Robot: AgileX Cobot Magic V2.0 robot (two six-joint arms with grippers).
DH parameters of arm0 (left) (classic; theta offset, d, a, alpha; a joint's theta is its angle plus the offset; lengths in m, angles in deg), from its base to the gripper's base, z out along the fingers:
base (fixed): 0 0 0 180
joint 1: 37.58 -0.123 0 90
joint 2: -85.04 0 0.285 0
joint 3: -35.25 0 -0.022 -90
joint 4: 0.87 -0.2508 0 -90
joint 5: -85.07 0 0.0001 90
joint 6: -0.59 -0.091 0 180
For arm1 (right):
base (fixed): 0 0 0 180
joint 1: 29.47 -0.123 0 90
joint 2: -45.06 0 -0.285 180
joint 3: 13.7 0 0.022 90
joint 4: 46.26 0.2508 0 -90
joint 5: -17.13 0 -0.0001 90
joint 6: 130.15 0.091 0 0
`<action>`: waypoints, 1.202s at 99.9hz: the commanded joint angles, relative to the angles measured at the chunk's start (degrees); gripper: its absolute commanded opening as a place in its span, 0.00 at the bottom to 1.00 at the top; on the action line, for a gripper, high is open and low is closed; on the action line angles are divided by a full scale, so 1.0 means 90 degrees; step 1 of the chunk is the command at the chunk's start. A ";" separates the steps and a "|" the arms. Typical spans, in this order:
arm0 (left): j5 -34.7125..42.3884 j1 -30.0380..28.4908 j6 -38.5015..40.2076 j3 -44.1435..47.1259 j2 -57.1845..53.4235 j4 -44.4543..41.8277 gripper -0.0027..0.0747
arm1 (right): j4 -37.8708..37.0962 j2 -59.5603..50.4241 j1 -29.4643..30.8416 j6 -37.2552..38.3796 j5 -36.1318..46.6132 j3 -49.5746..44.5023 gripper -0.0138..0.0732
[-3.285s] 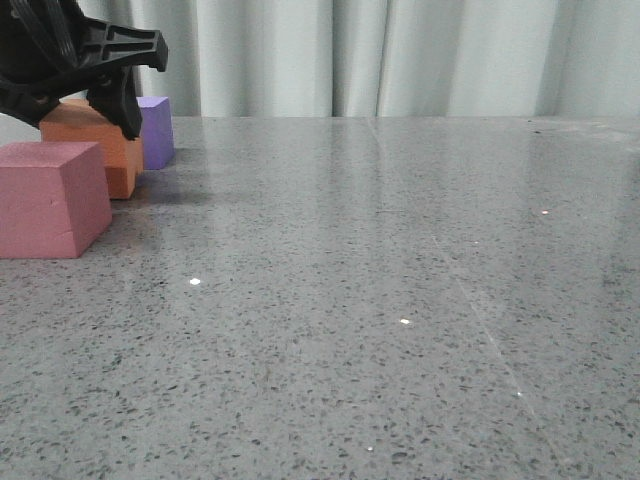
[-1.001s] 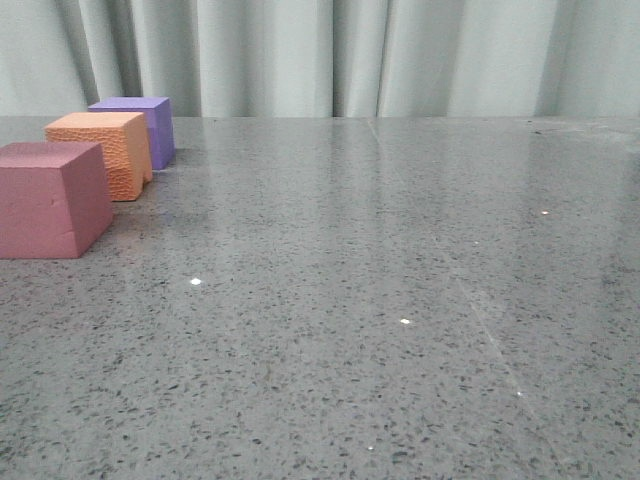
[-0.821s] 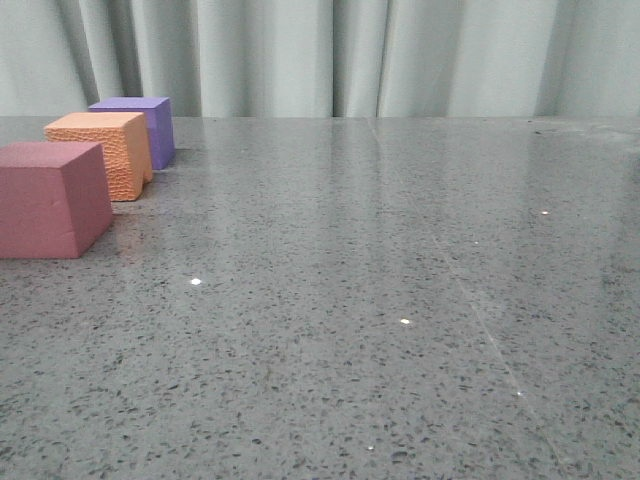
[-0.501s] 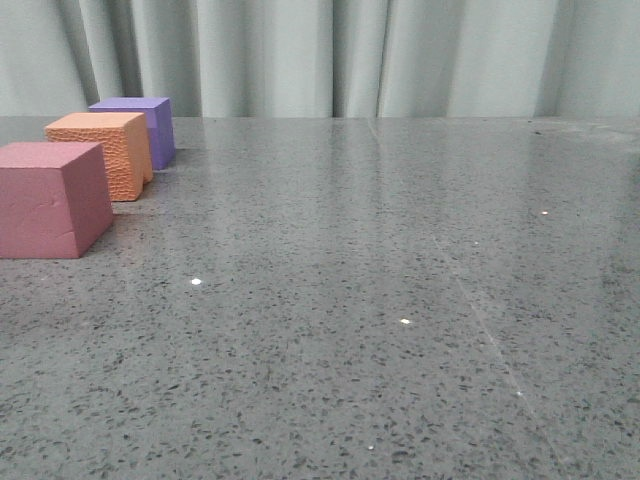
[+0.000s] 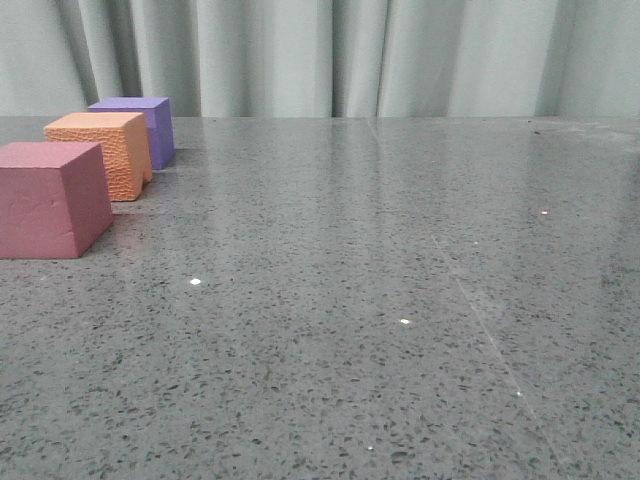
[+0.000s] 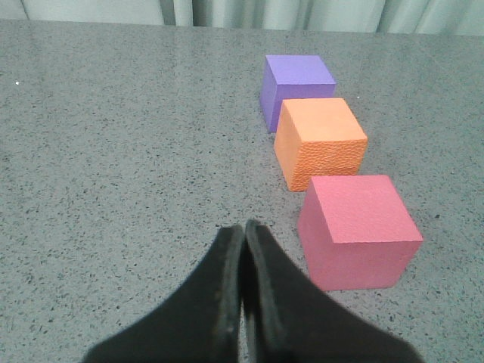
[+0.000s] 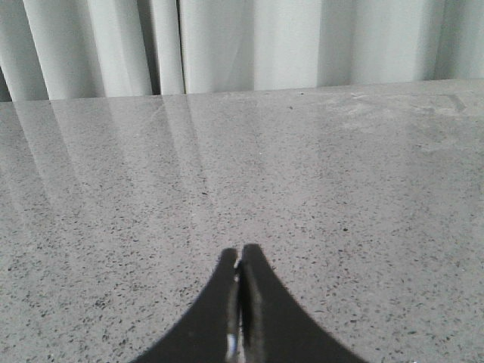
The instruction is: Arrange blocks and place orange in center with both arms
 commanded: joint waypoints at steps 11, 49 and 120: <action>0.0394 -0.0005 -0.0017 -0.0169 0.0015 -0.0105 0.01 | 0.0023 -0.0155 0.0046 -0.0052 0.0516 0.0086 0.08; 0.0515 -0.0005 -0.0017 -0.0169 0.0015 -0.0206 0.01 | 0.0023 -0.0155 0.0046 -0.0052 0.0516 0.0086 0.08; 0.1911 -0.0650 -0.2206 0.1055 -0.1626 0.1074 0.01 | 0.0023 -0.0155 0.0046 -0.0052 0.0516 0.0086 0.08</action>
